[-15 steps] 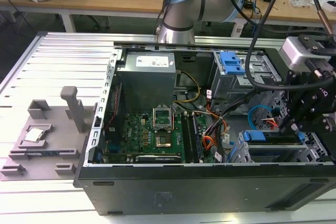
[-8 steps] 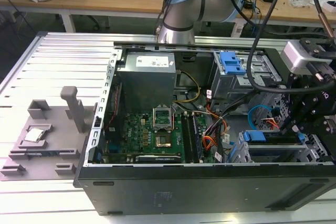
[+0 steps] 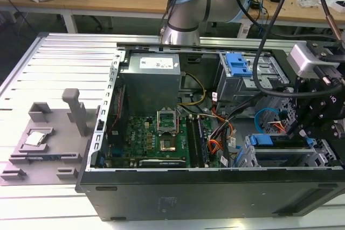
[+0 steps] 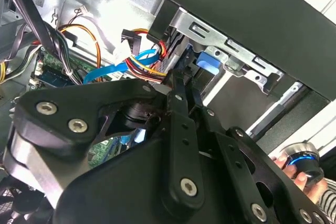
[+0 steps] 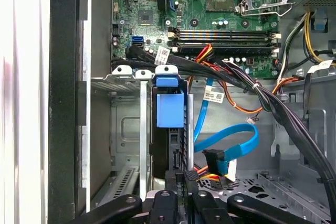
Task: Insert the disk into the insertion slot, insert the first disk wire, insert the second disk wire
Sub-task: 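Insert the first disk wire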
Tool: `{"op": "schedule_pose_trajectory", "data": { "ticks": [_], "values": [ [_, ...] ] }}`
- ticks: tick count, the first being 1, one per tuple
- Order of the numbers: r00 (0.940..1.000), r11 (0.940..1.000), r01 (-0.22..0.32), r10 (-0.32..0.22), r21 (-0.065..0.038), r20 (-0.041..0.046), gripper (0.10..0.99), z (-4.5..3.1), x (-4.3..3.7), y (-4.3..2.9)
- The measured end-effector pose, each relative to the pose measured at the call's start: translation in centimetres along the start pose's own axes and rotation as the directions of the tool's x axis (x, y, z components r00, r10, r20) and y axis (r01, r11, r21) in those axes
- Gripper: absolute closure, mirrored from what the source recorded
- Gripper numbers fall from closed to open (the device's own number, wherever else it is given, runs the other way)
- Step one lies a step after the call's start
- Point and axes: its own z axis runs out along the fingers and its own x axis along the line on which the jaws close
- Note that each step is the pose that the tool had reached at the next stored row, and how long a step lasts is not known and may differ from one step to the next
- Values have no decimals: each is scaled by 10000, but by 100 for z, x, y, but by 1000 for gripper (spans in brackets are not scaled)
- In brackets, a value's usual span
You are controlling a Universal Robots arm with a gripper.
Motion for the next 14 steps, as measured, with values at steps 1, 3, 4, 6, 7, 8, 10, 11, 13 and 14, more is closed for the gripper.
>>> {"op": "schedule_pose_trajectory", "data": {
  "ticks": [1, 3, 4, 6, 7, 8, 10, 11, 13, 14],
  "values": [
    [10000, 10000, 0, 0, 0, 1, 910, 1, 0, 0],
    [10000, 10000, 1, -1, 1, 14, 898, 9, 0, 0],
    [10000, 10000, 0, 0, 0, 13, 839, 9, 0, 0],
    [10000, 10000, 0, 0, 0, 2, 776, 5, 0, 0],
    [10000, 10000, 0, 0, 0, 2, 776, 5, 0, 0],
    [10000, 10000, 0, 0, 0, 1, 776, 0, 0, 0],
    [10000, 10000, 0, 0, 0, 2, 776, -67, 0, 3],
    [10000, 10000, 0, 0, 0, 3, 776, -188, -1, 8],
    [10000, 10000, 0, 0, 0, 3, 776, -347, -3, 15],
    [10000, 10000, -1, 1, 0, 2, 776, -391, -4, 17]
  ]
}}
